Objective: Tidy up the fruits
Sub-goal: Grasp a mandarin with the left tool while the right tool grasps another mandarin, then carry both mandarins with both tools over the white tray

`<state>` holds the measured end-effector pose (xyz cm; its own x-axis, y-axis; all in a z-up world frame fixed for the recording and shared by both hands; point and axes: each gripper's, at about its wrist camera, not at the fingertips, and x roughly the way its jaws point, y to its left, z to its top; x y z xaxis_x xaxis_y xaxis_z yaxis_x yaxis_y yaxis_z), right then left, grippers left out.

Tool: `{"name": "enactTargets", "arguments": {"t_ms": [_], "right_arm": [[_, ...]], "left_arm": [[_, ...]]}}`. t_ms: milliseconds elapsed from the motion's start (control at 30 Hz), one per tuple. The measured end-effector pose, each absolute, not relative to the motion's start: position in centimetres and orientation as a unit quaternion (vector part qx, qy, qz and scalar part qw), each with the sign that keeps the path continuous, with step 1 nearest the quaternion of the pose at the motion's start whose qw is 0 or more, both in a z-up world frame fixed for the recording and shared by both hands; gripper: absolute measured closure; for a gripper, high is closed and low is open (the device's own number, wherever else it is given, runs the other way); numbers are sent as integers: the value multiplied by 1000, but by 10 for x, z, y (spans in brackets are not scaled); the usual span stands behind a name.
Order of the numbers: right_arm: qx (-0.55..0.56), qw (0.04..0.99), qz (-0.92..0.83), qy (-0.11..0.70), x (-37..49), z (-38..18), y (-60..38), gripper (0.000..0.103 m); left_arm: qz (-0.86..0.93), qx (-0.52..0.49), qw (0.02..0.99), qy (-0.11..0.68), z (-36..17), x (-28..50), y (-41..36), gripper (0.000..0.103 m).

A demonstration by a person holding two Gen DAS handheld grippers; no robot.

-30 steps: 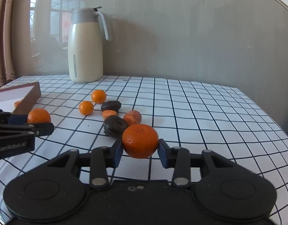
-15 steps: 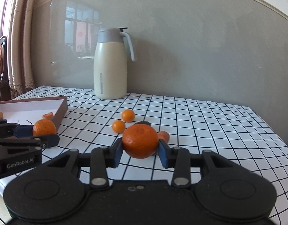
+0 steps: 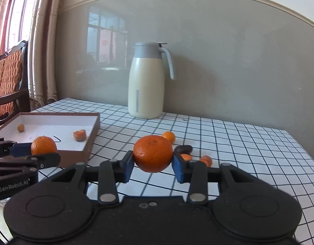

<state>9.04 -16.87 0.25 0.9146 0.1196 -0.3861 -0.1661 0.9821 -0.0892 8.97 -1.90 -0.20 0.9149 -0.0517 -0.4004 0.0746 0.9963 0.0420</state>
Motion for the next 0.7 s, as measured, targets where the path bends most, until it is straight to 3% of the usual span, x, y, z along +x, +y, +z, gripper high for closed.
{"name": "enactTargets", "arguments": {"t_ms": [700], "right_arm": [[-78,966,170,176,97,2,-82,72]], "left_arm": [[64,12,980,187,2,65,71,65]]}}
